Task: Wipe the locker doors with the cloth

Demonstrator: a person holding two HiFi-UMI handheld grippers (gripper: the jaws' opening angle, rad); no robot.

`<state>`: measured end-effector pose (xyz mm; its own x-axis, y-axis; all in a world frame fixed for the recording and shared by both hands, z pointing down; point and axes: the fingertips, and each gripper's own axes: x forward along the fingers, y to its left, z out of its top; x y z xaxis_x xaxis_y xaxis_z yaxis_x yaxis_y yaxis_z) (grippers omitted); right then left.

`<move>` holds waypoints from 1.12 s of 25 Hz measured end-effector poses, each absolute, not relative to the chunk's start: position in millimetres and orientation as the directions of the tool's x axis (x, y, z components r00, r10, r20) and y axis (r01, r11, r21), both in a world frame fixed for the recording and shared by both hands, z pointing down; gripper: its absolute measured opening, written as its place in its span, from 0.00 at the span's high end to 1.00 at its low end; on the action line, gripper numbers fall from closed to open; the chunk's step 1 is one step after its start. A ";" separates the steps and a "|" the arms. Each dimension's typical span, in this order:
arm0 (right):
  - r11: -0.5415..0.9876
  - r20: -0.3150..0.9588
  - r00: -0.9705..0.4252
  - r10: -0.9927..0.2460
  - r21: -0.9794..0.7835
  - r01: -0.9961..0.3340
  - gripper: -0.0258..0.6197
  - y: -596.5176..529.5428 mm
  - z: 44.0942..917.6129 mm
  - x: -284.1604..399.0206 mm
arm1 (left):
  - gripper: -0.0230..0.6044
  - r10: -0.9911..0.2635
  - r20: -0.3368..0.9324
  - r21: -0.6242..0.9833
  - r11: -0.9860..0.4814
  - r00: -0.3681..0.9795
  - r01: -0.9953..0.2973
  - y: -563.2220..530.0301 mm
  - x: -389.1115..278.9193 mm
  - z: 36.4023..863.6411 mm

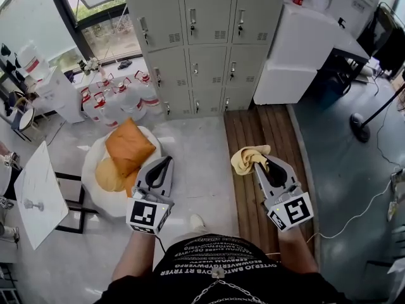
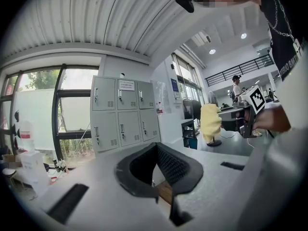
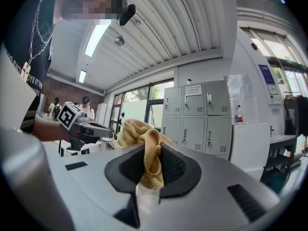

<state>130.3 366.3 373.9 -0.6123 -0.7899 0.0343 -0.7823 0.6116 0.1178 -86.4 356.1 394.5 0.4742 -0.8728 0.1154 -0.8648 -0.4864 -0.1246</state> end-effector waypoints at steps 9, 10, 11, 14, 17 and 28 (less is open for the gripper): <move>0.612 0.042 -0.615 -0.788 0.173 -0.772 0.87 325.5 361.8 83.3 | 0.96 -0.858 0.096 -0.105 -0.513 0.505 -0.852 311.1 -124.5 390.4; 0.608 0.044 -0.611 -0.791 0.175 -0.774 0.87 322.0 361.6 79.6 | 0.96 -0.856 0.096 -0.101 -0.517 0.509 -0.850 306.8 -128.6 391.7; 0.603 0.047 -0.606 -0.794 0.176 -0.778 0.87 319.1 361.6 76.5 | 0.96 -0.853 0.096 -0.098 -0.520 0.512 -0.848 302.9 -132.1 393.3; 0.587 0.047 -0.589 -0.807 0.171 -0.791 0.87 311.9 362.2 70.6 | 0.96 -0.846 0.091 -0.096 -0.532 0.525 -0.841 293.9 -139.5 394.8; 0.573 0.035 -0.574 -0.818 0.132 -0.809 0.87 306.6 363.2 69.2 | 0.96 -0.839 0.082 -0.095 -0.543 0.537 -0.834 288.3 -144.3 392.4; 0.552 0.041 -0.551 -0.833 0.102 -0.827 0.87 290.9 364.0 66.4 | 0.96 -0.827 0.084 -0.098 -0.561 0.555 -0.822 271.8 -147.8 388.4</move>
